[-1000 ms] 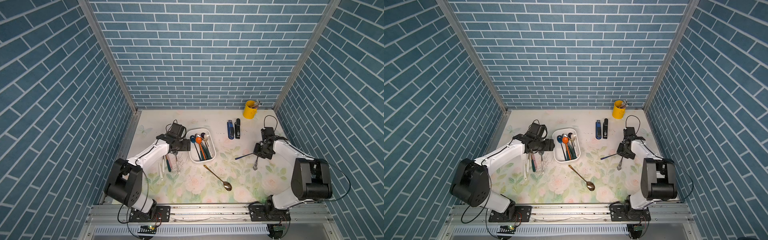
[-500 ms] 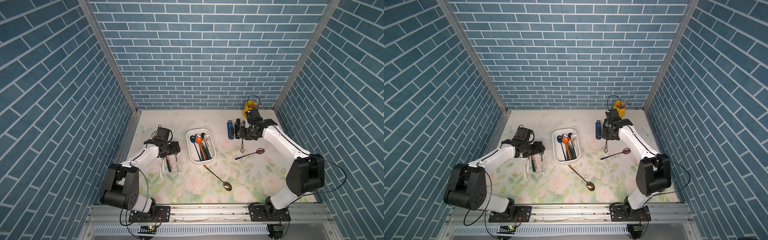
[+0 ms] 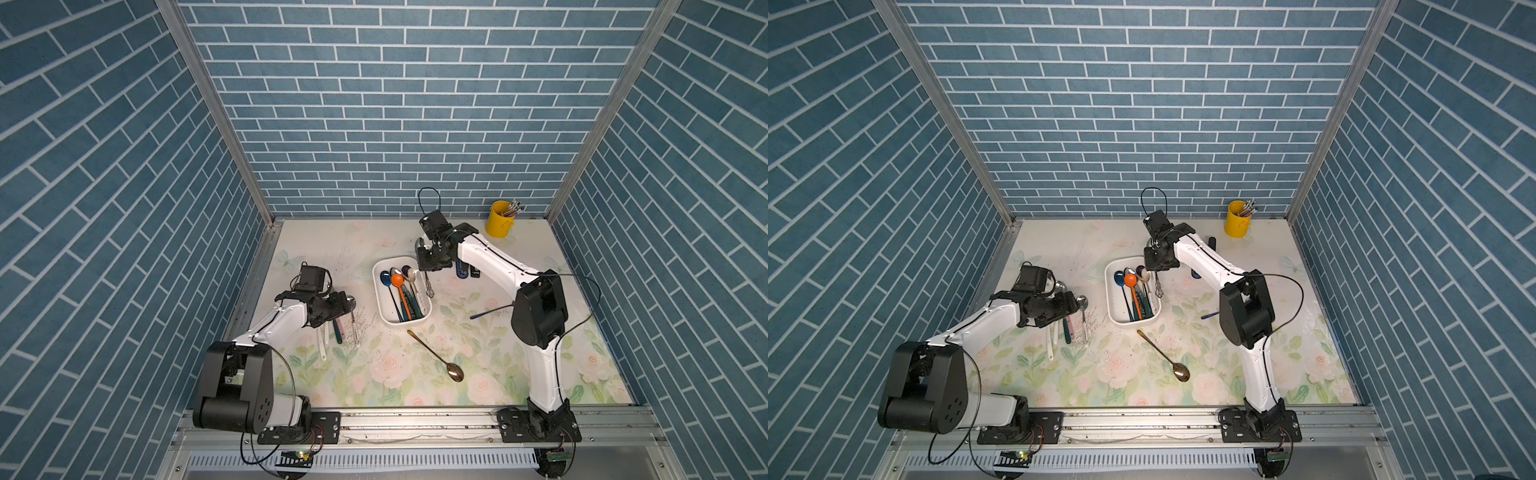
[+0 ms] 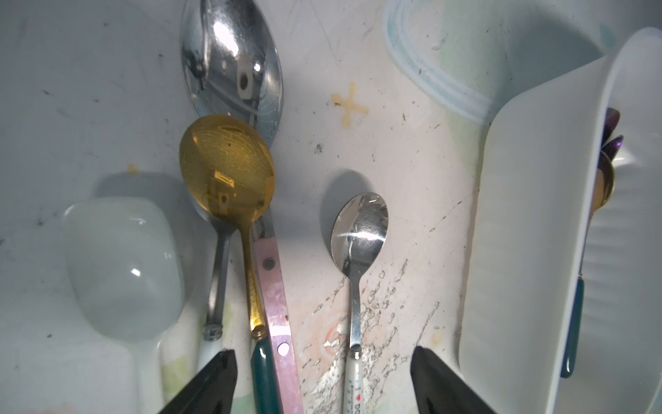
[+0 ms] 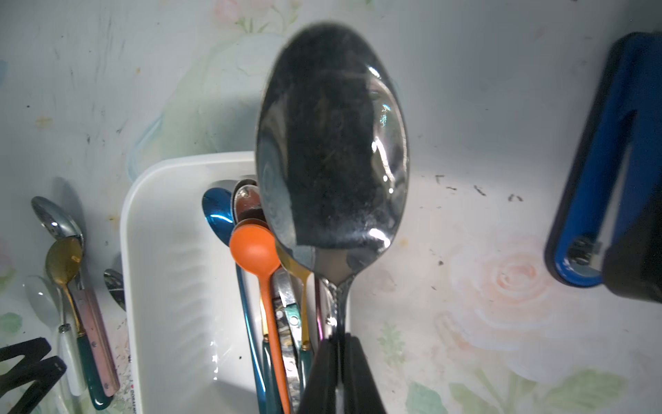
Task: Put the spoon into the storage box
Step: Place the spoon in the storage box.
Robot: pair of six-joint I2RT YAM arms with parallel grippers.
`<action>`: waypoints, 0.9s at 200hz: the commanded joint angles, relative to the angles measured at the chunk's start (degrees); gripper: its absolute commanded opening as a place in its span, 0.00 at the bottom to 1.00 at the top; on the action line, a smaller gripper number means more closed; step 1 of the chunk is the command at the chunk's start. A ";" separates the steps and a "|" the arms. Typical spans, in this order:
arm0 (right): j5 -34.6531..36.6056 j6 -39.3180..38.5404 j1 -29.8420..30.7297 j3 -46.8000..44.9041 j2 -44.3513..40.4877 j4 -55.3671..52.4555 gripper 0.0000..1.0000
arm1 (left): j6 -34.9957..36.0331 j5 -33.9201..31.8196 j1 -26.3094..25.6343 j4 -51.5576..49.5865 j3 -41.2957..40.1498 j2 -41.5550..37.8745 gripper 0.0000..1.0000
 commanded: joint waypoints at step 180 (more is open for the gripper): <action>-4.17 -0.88 4.49 -0.78 8.83 -0.17 0.16 | 0.30 -0.81 0.44 -0.44 -1.49 -1.09 0.82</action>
